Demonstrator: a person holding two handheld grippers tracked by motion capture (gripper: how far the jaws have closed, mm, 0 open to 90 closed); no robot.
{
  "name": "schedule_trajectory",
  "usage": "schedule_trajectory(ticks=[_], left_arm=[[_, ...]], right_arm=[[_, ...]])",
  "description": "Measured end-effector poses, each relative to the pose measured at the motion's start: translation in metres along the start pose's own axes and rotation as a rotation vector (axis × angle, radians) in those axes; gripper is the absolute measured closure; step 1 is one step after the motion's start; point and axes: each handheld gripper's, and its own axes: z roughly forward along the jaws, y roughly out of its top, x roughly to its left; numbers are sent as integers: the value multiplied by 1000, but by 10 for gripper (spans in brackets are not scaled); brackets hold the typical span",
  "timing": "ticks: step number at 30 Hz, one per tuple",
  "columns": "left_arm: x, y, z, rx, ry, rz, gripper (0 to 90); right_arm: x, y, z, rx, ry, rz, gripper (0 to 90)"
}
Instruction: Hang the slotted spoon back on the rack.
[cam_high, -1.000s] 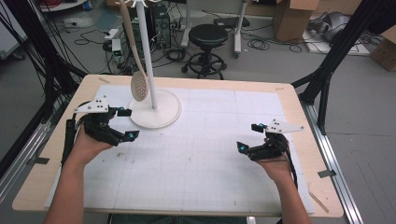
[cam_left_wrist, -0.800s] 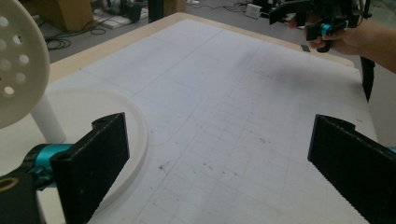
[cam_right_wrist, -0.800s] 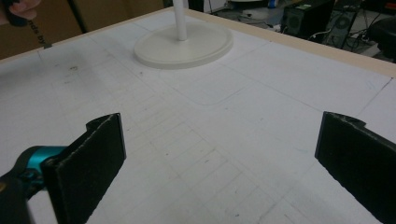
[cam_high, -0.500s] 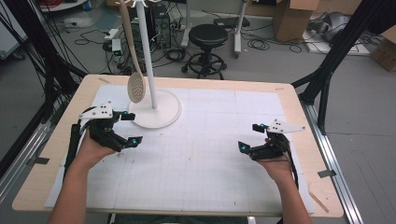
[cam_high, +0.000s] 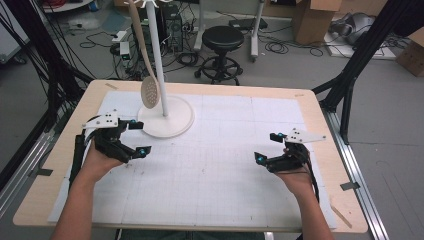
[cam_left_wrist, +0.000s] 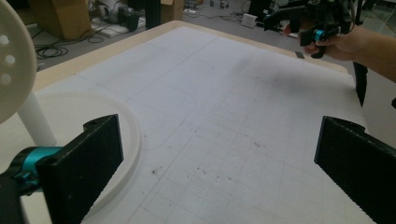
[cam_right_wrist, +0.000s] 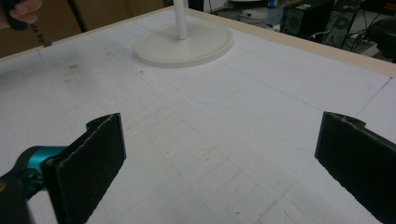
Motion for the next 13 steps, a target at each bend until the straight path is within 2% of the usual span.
schedule_trajectory(ticks=[6, 13], left_arm=[[0, -1, 2, 9, 2, 3, 17], [3, -3, 2, 19, 12, -14, 17]], right_arm=[[0, 0, 0, 0, 0, -2, 6], [0, 0, 1, 2, 2, -3, 6]])
